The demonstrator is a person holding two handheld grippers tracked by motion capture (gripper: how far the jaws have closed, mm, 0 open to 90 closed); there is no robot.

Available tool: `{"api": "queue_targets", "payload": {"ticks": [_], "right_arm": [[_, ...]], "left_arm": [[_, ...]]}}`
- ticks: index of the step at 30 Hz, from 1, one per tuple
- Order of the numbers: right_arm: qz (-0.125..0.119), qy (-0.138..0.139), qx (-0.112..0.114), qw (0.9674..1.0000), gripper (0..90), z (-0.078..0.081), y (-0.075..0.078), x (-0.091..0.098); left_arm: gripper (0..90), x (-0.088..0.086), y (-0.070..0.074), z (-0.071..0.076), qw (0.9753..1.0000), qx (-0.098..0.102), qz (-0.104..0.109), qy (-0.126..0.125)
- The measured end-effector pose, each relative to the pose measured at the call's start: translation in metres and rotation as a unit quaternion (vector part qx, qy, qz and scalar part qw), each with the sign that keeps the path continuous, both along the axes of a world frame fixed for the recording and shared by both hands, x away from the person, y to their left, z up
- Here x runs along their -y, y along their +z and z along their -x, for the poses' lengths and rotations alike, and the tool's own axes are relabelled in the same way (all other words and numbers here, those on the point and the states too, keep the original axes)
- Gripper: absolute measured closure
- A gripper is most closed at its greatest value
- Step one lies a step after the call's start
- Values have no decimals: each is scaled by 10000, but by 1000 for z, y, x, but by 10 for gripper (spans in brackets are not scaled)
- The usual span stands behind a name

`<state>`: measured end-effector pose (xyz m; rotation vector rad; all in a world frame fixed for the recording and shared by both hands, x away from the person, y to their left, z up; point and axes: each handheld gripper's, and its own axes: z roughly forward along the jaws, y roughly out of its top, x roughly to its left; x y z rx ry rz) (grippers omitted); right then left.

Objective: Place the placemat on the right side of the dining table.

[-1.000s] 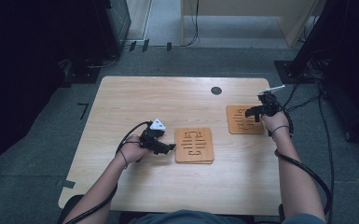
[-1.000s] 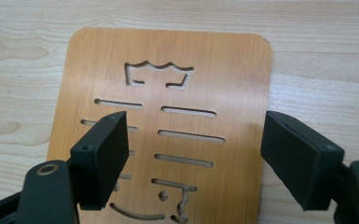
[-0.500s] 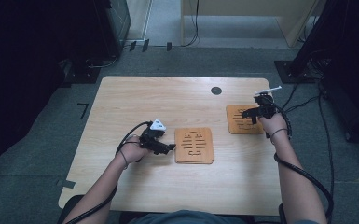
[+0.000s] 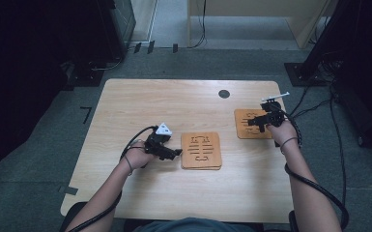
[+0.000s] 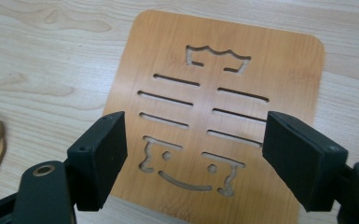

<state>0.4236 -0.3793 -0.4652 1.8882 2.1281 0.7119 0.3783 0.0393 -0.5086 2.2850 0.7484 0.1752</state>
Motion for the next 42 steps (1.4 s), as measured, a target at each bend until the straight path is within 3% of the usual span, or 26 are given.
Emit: {"api": "queue_targets", "payload": {"ticks": [12, 29, 42], "right_arm": [[-101, 116, 77, 9999, 222, 14, -6, -10], [-41, 367, 93, 9993, 218, 28, -4, -23], [-61, 639, 159, 9978, 216, 38, -4, -46]], "left_arm": [[184, 0, 0, 0, 10000, 10, 28, -10], [184, 0, -1, 0, 10000, 28, 19, -6], [183, 1, -1, 0, 10000, 36, -7, -27]]}}
